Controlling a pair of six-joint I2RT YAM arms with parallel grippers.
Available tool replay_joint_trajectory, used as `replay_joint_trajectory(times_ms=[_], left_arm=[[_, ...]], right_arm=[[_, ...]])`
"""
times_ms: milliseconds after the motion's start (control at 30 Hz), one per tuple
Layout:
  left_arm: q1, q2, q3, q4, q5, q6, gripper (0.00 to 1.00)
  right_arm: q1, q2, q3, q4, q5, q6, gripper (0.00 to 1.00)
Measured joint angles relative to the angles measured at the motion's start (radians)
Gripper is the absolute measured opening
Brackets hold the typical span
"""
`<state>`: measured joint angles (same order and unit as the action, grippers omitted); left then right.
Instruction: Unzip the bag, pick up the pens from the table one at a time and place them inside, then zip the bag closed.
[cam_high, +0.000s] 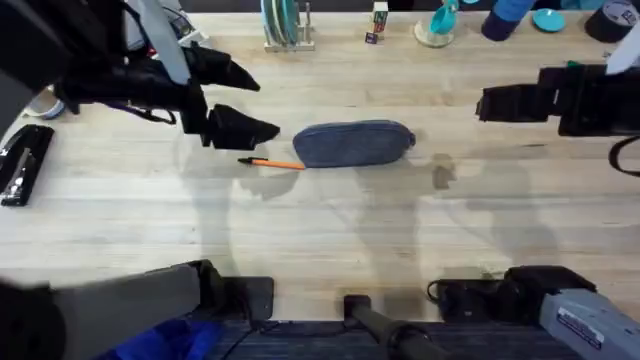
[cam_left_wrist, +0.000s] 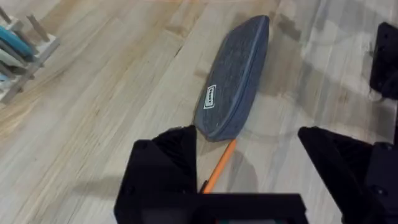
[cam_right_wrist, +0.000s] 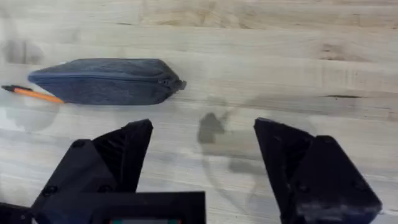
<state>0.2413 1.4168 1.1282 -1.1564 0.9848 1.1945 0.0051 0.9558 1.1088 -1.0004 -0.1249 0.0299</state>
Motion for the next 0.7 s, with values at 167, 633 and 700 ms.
replay_joint_trajectory(times_ms=[167, 633, 700], left_arm=[[0.0, 0.101, 0.0, 0.0, 0.015, 0.081, 0.992], [0.0, 0.318, 0.0, 0.0, 0.078, 0.316, 0.991], [0.0, 0.341, 0.0, 0.0, 0.098, 0.356, 0.991]], right_arm=[[0.0, 0.0, 0.0, 0.0, 0.0, 0.0, 0.996], [0.0, 0.0, 0.0, 0.0, 0.0, 0.0, 0.996], [0.0, 0.0, 0.0, 0.0, 0.0, 0.0, 0.996]])
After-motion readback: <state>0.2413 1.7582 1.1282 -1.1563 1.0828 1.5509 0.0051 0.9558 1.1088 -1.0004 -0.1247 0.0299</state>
